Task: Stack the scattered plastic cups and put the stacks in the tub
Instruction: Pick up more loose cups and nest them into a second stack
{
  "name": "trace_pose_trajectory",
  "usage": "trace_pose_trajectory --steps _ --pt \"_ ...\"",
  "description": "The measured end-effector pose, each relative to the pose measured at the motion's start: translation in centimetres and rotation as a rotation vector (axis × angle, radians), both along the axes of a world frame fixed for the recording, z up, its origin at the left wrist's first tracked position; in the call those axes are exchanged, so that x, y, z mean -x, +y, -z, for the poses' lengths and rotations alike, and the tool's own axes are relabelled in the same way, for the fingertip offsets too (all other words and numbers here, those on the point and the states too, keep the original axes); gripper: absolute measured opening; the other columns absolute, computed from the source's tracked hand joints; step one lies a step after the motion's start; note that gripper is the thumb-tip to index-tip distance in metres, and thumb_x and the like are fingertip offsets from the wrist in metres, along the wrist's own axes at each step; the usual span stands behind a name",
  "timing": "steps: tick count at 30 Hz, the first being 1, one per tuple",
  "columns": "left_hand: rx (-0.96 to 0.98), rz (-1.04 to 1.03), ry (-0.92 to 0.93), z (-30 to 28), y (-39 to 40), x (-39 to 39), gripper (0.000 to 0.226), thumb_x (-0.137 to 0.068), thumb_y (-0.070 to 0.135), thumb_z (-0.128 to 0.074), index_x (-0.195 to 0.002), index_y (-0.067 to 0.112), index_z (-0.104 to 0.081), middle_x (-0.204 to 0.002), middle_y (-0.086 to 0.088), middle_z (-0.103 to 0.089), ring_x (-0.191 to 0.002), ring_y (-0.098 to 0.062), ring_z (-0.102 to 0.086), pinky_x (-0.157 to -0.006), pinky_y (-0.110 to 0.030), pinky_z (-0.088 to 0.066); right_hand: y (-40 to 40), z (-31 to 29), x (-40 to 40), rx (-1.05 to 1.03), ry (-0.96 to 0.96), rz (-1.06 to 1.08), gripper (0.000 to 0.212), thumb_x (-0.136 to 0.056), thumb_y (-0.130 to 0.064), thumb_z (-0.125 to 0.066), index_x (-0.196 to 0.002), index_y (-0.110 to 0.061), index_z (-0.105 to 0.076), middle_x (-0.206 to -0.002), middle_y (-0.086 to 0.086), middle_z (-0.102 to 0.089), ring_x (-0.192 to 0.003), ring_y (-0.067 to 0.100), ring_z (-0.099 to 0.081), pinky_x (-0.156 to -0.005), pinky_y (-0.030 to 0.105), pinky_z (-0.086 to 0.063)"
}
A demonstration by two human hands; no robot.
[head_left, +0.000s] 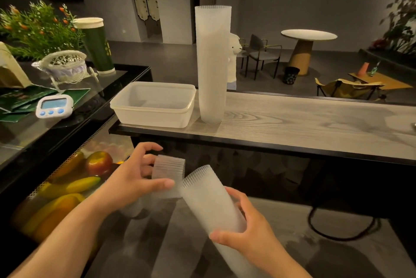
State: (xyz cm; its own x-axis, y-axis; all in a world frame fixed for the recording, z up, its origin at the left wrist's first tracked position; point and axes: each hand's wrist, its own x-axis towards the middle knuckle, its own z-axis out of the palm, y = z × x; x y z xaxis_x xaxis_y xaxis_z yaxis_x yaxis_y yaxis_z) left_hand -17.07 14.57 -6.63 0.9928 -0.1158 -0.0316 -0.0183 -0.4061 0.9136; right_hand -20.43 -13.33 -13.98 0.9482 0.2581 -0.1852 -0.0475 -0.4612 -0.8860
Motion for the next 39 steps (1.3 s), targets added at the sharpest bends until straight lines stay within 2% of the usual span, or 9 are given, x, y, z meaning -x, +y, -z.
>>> trace_pose_trajectory --steps 5,10,14,19,26,30,33,36,39 --pt "0.095 -0.088 -0.107 -0.1 -1.1 0.3 0.087 -0.052 0.083 -0.072 -0.128 0.048 -0.047 -0.121 0.008 -0.066 -0.109 -0.009 -0.066 -0.088 -0.040 -0.059 0.0 0.2 0.9 -0.039 -0.008 -0.003 0.091 -0.052 -0.063 -0.085 -0.123 -0.072 -0.029 -0.125 -0.030 -0.050 -0.112 0.002 -0.056 -0.096 0.033 -0.053" --pt "-0.040 -0.030 -0.128 -0.4 -2.5 0.8 0.052 -0.080 0.069 -0.061 -0.129 0.061 -0.045 -0.125 0.021 -0.059 -0.108 0.003 -0.060 -0.086 -0.026 -0.056 0.3 0.1 1.5 -0.056 -0.037 -0.016 0.089 -0.053 -0.063 -0.085 -0.122 -0.073 -0.029 -0.123 -0.031 -0.049 -0.111 0.001 -0.055 -0.095 0.030 -0.053" --pt "-0.247 0.058 -0.101 -0.7 -3.5 1.3 0.047 -0.079 0.062 -0.057 -0.123 0.065 -0.039 -0.125 0.026 -0.052 -0.106 0.006 -0.056 -0.074 -0.012 -0.051 0.6 0.3 1.7 -0.050 -0.058 -0.015 0.090 -0.053 -0.062 -0.084 -0.123 -0.071 -0.030 -0.121 -0.031 -0.049 -0.111 0.002 -0.055 -0.093 0.030 -0.054" --pt "-0.326 0.122 -0.079 -0.5 -3.2 1.4 0.041 -0.086 0.056 -0.061 -0.120 0.067 -0.040 -0.130 0.024 -0.049 -0.115 0.003 -0.050 -0.081 -0.015 -0.047 1.0 0.5 2.3 -0.112 -0.025 -0.029 0.091 -0.050 -0.061 -0.086 -0.125 -0.068 -0.034 -0.119 -0.022 -0.054 -0.107 0.005 -0.059 -0.090 0.030 -0.056" --pt "-0.353 0.255 0.008 -0.3 -3.2 1.9 0.043 -0.092 0.063 -0.046 -0.133 0.067 -0.033 -0.134 0.030 -0.044 -0.123 0.007 -0.044 -0.098 -0.020 -0.041 2.0 1.1 2.4 -0.212 0.002 -0.018 0.090 -0.048 -0.056 -0.091 -0.122 -0.066 -0.042 -0.115 -0.011 -0.061 -0.105 0.010 -0.064 -0.087 0.033 -0.058" --pt "-0.406 0.347 0.063 0.6 -4.5 2.4 0.057 -0.091 0.069 -0.030 -0.144 0.065 -0.009 -0.143 0.032 -0.020 -0.132 0.006 -0.025 -0.110 -0.023 -0.023 2.6 2.0 2.3 -0.278 0.044 0.003 0.085 -0.054 -0.041 -0.093 -0.116 -0.068 -0.043 -0.118 -0.021 -0.056 -0.107 0.006 -0.059 -0.086 0.028 -0.057" --pt "-0.351 0.383 0.149 0.9 -4.4 2.3 0.063 -0.088 0.074 -0.027 -0.148 0.061 -0.012 -0.146 0.032 -0.022 -0.134 0.007 -0.023 -0.112 -0.028 -0.023 2.8 3.0 2.4 -0.301 0.082 0.047 0.088 -0.049 -0.040 -0.095 -0.117 -0.067 -0.046 -0.120 -0.022 -0.058 -0.110 0.007 -0.060 -0.089 0.030 -0.057" --pt "-0.074 0.135 0.206 2.6 -2.8 -0.3 0.074 -0.080 0.087 -0.031 -0.145 0.051 -0.037 -0.141 0.025 -0.045 -0.131 0.001 -0.043 -0.111 -0.035 -0.036 2.5 3.6 1.8 -0.283 0.101 0.088 0.089 -0.046 -0.044 -0.096 -0.120 -0.060 -0.049 -0.119 -0.023 -0.063 -0.108 0.001 -0.062 -0.090 0.028 -0.055" --pt "-0.227 -0.268 0.171 6.6 0.1 -4.7 0.057 -0.095 0.057 -0.051 -0.141 0.023 -0.052 -0.135 -0.003 -0.061 -0.119 -0.022 -0.060 -0.104 -0.037 -0.046 1.7 3.7 1.0 -0.214 0.121 0.126 0.100 -0.040 -0.058 -0.092 -0.127 -0.056 -0.043 -0.124 -0.025 -0.057 -0.112 0.004 -0.058 -0.097 0.034 -0.053"
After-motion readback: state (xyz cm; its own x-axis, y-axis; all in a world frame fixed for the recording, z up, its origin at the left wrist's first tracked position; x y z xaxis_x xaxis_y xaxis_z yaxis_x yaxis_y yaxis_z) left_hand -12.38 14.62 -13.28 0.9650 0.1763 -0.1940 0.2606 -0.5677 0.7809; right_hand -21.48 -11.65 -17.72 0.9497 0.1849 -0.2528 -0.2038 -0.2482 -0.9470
